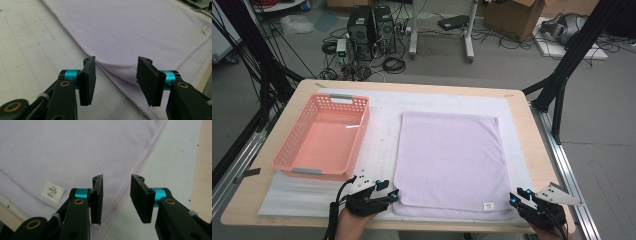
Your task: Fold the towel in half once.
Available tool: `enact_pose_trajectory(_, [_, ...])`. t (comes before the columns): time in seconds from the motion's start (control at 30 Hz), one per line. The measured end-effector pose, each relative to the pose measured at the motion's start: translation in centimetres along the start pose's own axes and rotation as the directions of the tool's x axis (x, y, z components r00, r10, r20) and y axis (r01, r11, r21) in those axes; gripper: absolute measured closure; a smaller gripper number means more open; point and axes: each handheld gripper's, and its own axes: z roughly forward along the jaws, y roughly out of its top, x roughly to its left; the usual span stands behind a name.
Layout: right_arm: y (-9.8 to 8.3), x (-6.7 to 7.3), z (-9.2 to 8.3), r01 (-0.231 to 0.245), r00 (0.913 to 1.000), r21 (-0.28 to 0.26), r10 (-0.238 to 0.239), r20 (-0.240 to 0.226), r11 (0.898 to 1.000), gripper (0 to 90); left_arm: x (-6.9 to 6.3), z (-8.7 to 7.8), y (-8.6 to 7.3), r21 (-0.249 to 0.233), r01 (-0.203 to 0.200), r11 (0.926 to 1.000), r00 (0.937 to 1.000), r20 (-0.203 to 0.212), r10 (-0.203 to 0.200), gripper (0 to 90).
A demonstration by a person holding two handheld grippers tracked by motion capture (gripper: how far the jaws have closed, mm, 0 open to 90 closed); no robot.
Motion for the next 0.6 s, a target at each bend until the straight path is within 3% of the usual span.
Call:
enact_pose_trajectory(0.13, [-0.5, 0.1, -0.5, -0.009, 1.0000, 0.006, 0.009, -0.001, 1.000, 65.7, -0.6, 0.0, 0.2, -0.025, -0.005, 0.9997, 0.9998, 0.020, 0.005, 45.7])
enact_pose_trajectory(0.27, [-0.9, 0.3, -0.7, -0.033, 0.9991, 0.012, 0.034, -0.025, 0.999, 67.7, -1.1, 0.5, 0.2, 0.000, -0.002, 1.0000, 0.9990, 0.044, 0.002, 46.3])
enact_pose_trajectory(0.43, [-1.2, 0.6, 0.5, -0.020, 0.9992, 0.063, 0.022, -0.034, 0.998, 68.8, -1.6, 1.4, -0.4, 0.076, -0.011, 0.9970, 0.9994, 0.034, 0.008, 69.3])
enact_pose_trajectory(0.53, [-1.3, 0.6, 1.1, -0.020, 0.9990, 0.091, 0.024, -0.039, 0.996, 75.9, -1.7, 1.3, -0.6, 0.069, -0.013, 0.9976, 0.9998, 0.015, 0.012, 83.0])
enact_pose_trajectory(0.6, [-1.2, 0.6, 1.2, -0.022, 0.9982, 0.096, 0.027, -0.054, 0.995, 83.2, -1.8, 1.2, -0.7, 0.061, -0.012, 0.9981, 0.9998, 0.013, 0.011, 85.3])
